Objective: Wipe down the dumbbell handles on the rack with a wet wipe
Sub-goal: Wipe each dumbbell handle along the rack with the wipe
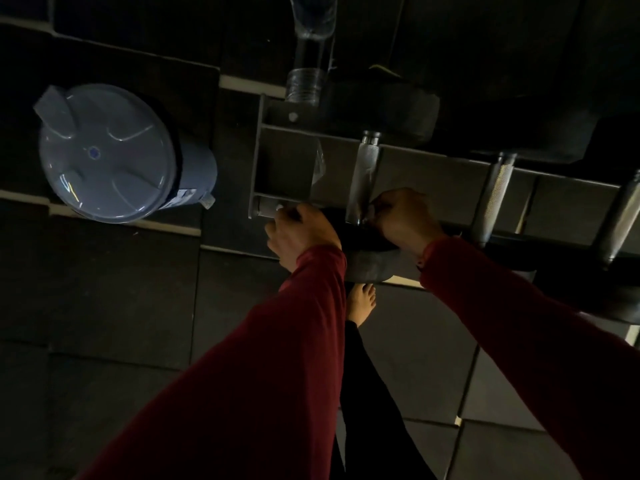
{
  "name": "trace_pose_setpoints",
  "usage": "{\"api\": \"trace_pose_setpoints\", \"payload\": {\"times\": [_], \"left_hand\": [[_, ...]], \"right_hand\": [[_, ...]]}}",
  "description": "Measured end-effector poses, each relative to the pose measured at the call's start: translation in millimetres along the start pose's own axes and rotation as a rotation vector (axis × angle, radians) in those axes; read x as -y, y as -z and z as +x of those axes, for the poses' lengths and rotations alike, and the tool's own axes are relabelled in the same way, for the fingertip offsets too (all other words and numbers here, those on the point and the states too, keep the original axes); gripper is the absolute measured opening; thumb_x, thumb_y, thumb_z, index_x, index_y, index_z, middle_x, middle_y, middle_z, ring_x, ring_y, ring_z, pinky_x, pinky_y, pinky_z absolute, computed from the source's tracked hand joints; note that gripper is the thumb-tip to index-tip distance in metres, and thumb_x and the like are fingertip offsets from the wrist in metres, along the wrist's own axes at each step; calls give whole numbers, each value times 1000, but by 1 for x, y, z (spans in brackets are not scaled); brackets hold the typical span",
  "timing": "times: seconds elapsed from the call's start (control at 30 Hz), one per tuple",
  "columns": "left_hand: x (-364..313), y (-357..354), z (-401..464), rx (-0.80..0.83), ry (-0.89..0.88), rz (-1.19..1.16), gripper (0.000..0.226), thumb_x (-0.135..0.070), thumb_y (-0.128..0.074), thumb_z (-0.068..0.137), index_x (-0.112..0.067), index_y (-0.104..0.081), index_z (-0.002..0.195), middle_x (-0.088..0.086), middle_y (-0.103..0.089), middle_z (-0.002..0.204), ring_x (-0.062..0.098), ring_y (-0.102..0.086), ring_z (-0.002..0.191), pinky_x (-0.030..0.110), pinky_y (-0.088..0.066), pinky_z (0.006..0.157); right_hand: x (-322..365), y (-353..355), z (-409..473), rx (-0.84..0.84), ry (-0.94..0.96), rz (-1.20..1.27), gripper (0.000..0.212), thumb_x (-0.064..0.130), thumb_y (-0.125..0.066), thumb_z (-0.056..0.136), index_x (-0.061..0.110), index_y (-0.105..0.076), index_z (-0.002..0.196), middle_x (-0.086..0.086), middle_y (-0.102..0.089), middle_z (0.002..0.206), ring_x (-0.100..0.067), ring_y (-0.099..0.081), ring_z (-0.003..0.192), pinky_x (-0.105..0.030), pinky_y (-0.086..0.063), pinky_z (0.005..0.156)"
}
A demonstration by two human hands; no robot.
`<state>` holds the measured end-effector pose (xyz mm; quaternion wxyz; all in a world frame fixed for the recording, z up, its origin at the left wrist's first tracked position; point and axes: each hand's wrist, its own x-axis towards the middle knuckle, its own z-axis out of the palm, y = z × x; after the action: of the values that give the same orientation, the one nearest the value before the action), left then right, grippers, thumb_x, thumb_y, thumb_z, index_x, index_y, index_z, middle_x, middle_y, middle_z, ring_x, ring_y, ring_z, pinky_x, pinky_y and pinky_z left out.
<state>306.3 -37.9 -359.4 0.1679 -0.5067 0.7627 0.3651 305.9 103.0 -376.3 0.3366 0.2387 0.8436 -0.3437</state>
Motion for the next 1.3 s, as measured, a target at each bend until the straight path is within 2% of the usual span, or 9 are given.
{"api": "trace_pose_setpoints", "payload": {"times": [0.17, 0.3, 0.47, 0.67, 0.87, 1.0, 1.1, 1.2, 1.3], "left_hand": [[2, -2, 2, -5, -13, -8, 35, -35, -43, 94, -18, -65, 116, 4, -54, 122, 22, -48, 115, 31, -29, 86], [3, -3, 4, -9, -12, 0, 37, -37, -43, 92, -18, -66, 114, 4, -55, 121, 23, -50, 114, 32, -30, 87], [2, -2, 4, -6, -10, 7, 38, -39, -43, 92, -19, -66, 115, 4, -56, 122, 22, -50, 113, 34, -32, 89], [1, -2, 3, -9, -20, 4, 38, -38, -44, 91, -18, -66, 114, 5, -57, 120, 22, -51, 112, 32, -30, 86], [2, -2, 3, 8, -17, -8, 37, -40, -44, 91, -19, -66, 112, 3, -56, 116, 21, -52, 110, 39, -41, 94], [2, -2, 3, -10, -25, -9, 43, -44, -41, 84, -20, -68, 108, 2, -57, 115, 23, -54, 110, 44, -44, 95], [3, -2, 3, -6, -33, -4, 40, -42, -43, 87, -20, -67, 110, 3, -57, 116, 22, -53, 110, 38, -41, 91], [2, -2, 3, 2, -34, -13, 37, -40, -45, 90, -20, -67, 112, 3, -57, 117, 22, -51, 111, 33, -34, 86], [1, -1, 1, 1, -31, -22, 36, -38, -45, 92, -18, -66, 114, 3, -56, 118, 21, -49, 112, 31, -30, 86]], "right_hand": [[18, -9, 22, 80, -63, -71, 28, 15, -68, 91, 7, -69, 117, -15, -68, 119, -29, -64, 111, -37, -52, 96], [11, -3, 15, 115, -56, 45, 30, 5, -65, 90, 9, -67, 119, -13, -67, 115, -26, -64, 105, -26, -52, 76], [0, 5, 6, 95, -36, 118, 20, 6, -78, 80, 22, -68, 85, 2, -64, 87, -10, -60, 79, -16, -40, 55], [6, 11, 10, 233, -28, 167, 21, 4, -65, 88, 13, -71, 105, -6, -70, 99, -20, -66, 91, -36, -57, 79], [-3, 12, 13, 368, -31, 269, 29, -4, -60, 85, 19, -74, 96, -13, -74, 100, -27, -69, 94, -43, -56, 88], [-13, 20, 15, 403, -140, 315, 34, -4, -61, 79, 26, -76, 86, -19, -69, 95, -26, -54, 85, -38, -39, 75], [-5, 18, 15, 418, -145, 308, 29, -5, -60, 84, 19, -76, 92, -19, -70, 92, -23, -56, 78, -31, -43, 70], [9, 15, 14, 381, -118, 197, 24, -5, -54, 87, 3, -73, 100, -14, -64, 76, -9, -50, 49, -19, -37, 45], [9, 15, 11, 358, -110, 174, 23, -2, -59, 87, 10, -75, 98, -4, -64, 68, -7, -48, 50, -20, -35, 43]]}}
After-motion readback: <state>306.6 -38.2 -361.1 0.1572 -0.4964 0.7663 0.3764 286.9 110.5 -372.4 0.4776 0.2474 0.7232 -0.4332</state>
